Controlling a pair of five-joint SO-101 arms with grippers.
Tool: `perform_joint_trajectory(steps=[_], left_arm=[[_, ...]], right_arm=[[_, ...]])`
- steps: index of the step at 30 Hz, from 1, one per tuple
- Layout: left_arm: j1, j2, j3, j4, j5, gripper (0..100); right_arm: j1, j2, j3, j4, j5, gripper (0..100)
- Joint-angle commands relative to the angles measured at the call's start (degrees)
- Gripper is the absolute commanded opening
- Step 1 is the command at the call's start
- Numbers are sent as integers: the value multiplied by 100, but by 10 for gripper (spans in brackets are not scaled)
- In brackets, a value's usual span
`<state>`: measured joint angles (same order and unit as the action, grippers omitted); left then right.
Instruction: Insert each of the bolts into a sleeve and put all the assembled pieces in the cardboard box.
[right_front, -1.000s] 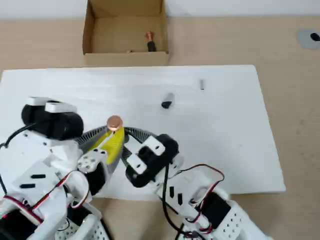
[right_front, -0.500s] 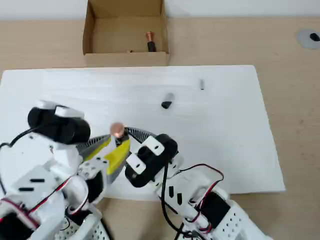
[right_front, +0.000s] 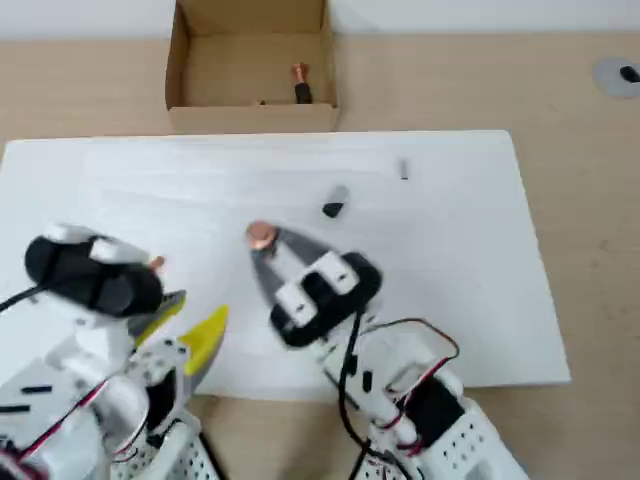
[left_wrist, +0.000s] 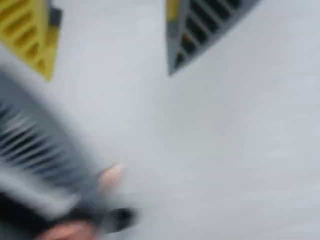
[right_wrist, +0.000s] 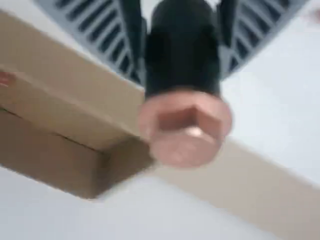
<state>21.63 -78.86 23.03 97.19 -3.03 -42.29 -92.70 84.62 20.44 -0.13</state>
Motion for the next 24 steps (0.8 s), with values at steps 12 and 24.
perform_joint_trajectory(steps=[12,24], left_arm=[[-2936,1393,-132,-97,-1152,8],[-2910,-84,422,-141,-1160,6]], right_arm=[[1842,5842,-5341,-765,-1020,9],[2404,10563,-9859,-774,-1011,9]])
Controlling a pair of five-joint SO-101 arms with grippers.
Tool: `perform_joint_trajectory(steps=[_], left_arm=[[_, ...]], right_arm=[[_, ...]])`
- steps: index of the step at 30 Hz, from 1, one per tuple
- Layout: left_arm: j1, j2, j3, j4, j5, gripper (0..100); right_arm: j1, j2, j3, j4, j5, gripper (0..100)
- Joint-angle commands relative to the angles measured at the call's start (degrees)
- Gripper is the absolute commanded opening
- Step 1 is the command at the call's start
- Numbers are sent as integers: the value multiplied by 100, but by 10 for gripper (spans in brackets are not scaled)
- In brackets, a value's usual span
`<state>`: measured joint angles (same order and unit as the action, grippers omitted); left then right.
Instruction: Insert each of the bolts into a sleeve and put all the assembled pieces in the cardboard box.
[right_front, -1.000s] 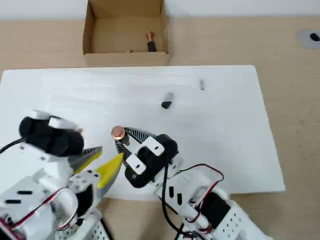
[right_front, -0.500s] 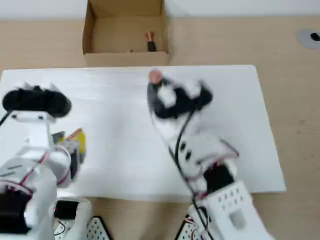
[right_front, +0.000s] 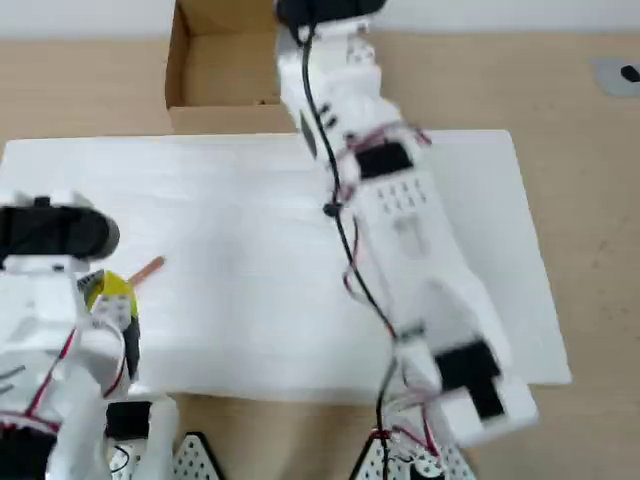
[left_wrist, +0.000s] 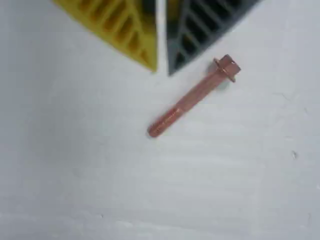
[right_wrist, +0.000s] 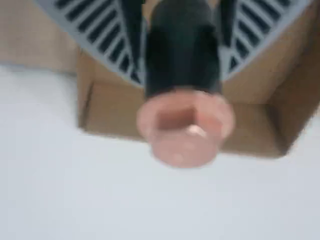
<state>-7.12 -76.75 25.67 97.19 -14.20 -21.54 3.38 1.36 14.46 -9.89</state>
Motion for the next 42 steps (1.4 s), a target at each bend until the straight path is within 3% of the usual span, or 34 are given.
perform_joint_trajectory(steps=[1,11,16,20,23,29,32,37,42], left_arm=[[-62,-444,273,-193,-97,6],[-70,-2053,1741,-1090,-818,6],[-79,-2615,2075,-1143,-835,6],[-492,-2774,2127,-1152,-835,6],[-818,-2774,2136,-1143,-835,6],[-1160,-2774,2136,-1116,-800,7],[-1336,-2756,2145,-1108,-510,15],[-2022,-2114,2286,-1152,791,136],[-2084,-163,1925,-1240,870,140]], right_arm=[[418,1376,-1956,-167,-35,9],[400,5147,-5833,-158,835,9],[303,6510,-6985,-158,1222,9],[312,7319,-7591,-158,1582,12],[338,7679,-7899,-158,1662,44],[277,7855,-8092,185,1653,243],[251,7881,-8286,431,1653,247],[242,7855,-8760,967,1653,247],[251,7846,-9727,2092,1653,247]])
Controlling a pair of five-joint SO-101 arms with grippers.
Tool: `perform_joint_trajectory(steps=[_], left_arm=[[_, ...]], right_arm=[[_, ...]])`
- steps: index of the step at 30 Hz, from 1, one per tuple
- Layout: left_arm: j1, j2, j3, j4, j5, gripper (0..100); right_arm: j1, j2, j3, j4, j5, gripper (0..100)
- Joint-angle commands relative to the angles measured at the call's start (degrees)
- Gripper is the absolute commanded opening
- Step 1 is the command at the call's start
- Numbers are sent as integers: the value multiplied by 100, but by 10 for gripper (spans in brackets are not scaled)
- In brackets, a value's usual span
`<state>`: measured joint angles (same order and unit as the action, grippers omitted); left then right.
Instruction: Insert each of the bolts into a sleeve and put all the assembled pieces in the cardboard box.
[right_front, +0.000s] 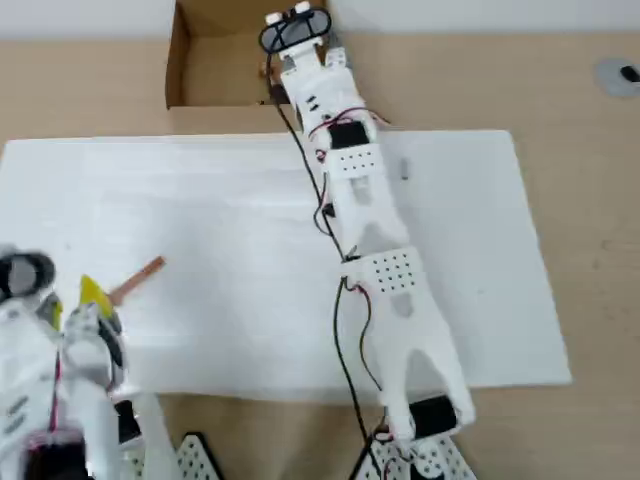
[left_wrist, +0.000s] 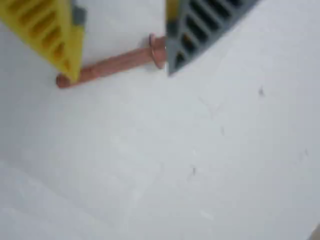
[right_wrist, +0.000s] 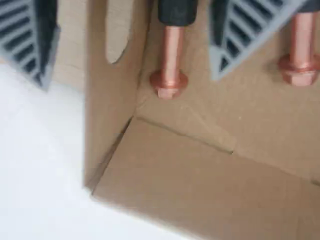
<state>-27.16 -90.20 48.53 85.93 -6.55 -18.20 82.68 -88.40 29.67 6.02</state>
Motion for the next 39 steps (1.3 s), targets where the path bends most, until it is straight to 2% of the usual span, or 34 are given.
perform_joint_trajectory(steps=[1,5,10,13,17,21,25,28,33,39], left_arm=[[-79,1710,-545,-62,185,140],[62,4022,-1459,352,1029,143],[396,6571,-2690,888,3112,140],[651,7635,-3297,985,3807,139],[923,8347,-3613,1169,4273,139],[914,8444,-3701,1152,5099,139],[897,8488,-3824,1143,5213,139],[730,8462,-3534,677,5723,139],[369,8479,-2629,-325,7613,139],[360,8488,-1424,-2040,7780,139]], right_arm=[[-84,-119,-752,782,62,247],[-57,-708,-716,1688,62,247],[-75,-1429,-716,3051,62,247],[-84,-1789,-716,3727,62,247],[-66,-2132,-716,4413,62,246],[-57,-2404,-716,5108,62,246],[-66,-2624,-716,5635,62,246],[-66,-2765,-716,6004,62,246],[-66,-3029,-716,6462,62,246],[-75,-3257,-716,6743,53,246]])
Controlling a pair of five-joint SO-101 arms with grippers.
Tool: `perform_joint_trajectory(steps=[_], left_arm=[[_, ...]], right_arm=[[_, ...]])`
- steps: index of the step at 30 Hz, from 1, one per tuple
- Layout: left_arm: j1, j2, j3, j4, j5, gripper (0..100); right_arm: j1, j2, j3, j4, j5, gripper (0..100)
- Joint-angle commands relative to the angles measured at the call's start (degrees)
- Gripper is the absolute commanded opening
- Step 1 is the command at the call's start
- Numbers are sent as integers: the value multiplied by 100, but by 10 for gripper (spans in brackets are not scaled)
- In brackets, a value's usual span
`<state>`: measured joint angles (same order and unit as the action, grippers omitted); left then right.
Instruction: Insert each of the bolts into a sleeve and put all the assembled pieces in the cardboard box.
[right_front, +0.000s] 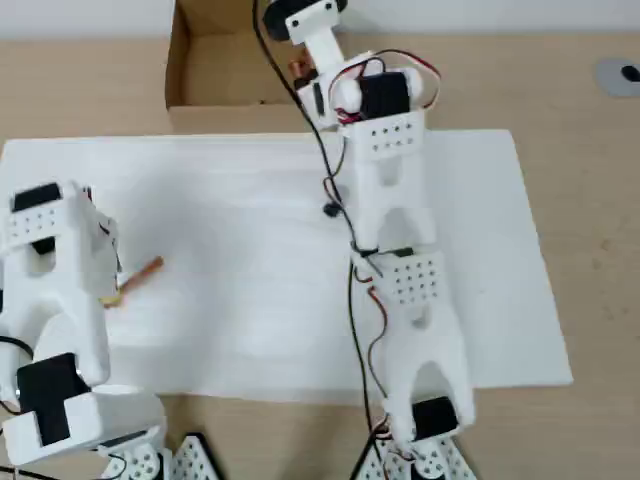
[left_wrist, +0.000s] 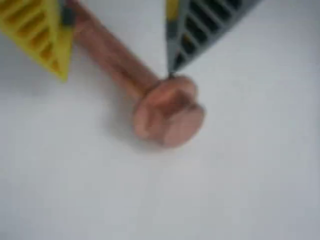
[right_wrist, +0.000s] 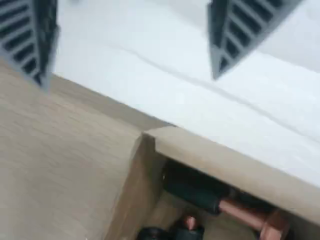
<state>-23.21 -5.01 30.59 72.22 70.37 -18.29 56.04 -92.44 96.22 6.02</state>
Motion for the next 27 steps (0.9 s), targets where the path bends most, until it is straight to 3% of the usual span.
perform_joint_trajectory(steps=[1,7,20,24,27], left_arm=[[-18,-31,466,-800,88,139],[123,-22,545,-941,70,139],[79,725,510,-905,-993,138],[79,945,79,-536,-1741,7],[105,971,-492,105,-2286,5]], right_arm=[[-66,-602,-312,123,53,246],[-84,-690,-312,255,-360,246],[-84,-708,-303,264,-677,246],[-75,-716,-303,290,-677,246],[-84,-716,-312,448,-677,246]])
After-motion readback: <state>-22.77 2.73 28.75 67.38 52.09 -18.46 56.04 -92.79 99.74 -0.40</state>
